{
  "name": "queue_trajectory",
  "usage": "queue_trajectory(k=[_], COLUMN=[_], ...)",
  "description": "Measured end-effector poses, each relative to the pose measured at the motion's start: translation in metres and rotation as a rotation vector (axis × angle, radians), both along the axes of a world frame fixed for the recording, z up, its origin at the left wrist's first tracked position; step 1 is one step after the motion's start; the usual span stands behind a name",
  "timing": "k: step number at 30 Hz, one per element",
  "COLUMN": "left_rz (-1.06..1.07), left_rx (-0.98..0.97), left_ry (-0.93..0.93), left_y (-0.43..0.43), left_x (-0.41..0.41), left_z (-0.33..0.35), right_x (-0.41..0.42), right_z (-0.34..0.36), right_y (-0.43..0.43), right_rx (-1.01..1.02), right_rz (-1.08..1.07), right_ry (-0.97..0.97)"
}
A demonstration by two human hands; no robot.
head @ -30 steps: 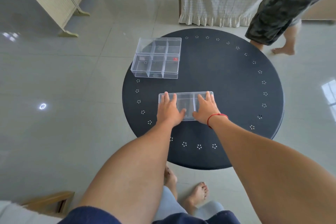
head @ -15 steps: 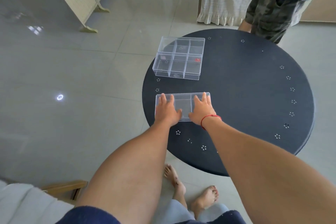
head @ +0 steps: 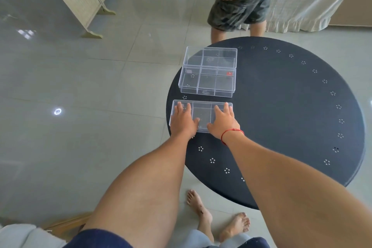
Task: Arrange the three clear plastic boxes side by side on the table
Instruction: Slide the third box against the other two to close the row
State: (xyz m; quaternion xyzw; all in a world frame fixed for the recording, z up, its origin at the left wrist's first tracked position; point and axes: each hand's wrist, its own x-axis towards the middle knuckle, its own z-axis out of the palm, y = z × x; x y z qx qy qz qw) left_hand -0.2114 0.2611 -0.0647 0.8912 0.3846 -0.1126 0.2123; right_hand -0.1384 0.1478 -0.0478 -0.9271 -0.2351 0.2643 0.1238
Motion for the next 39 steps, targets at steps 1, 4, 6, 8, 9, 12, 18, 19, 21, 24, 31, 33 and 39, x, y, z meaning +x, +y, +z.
queue_trajectory(k=[1,4,6,8,9,12,18,19,21,24,31,33,39], left_rz=[-0.002,-0.001,-0.002,-0.007,-0.010,-0.019,-0.019,-0.021,-0.023,-0.019,-0.009,-0.014,-0.016], left_rx=[-0.004,-0.021,-0.029,-0.042,-0.052,-0.061,-0.083,-0.081,-0.086,-0.101,-0.096,-0.097,-0.081], left_ry=[-0.006,-0.029,-0.050,-0.066,-0.069,-0.061,-0.067,-0.067,-0.069,-0.069,-0.089,-0.093,-0.092], left_y=[0.004,0.013,0.017,0.021,0.022,0.026,0.029,0.029,0.030,0.031,0.029,0.029,0.029], left_x=[0.002,0.010,0.015,0.019,0.021,0.028,0.033,0.033,0.035,0.038,0.037,0.037,0.039], left_z=[-0.001,-0.001,-0.001,-0.002,-0.002,-0.001,0.000,-0.001,-0.001,0.000,0.000,0.000,-0.001], right_x=[0.002,0.009,0.014,0.018,0.020,0.025,0.030,0.030,0.032,0.034,0.035,0.036,0.038], right_z=[0.000,-0.001,-0.001,-0.002,-0.003,-0.002,0.000,0.000,0.001,0.002,0.001,0.001,0.002], right_y=[0.003,0.012,0.015,0.018,0.019,0.021,0.023,0.023,0.024,0.024,0.024,0.025,0.025], right_rx=[-0.003,-0.009,-0.007,-0.005,-0.003,0.003,-0.005,-0.005,-0.009,-0.010,-0.005,-0.001,-0.003], right_rz=[-0.008,-0.033,-0.050,-0.065,-0.070,-0.085,-0.084,-0.083,-0.082,-0.079,-0.075,-0.078,-0.077], right_ry=[0.000,0.007,0.007,0.001,0.000,0.009,0.017,0.017,0.016,0.011,0.003,0.004,0.011])
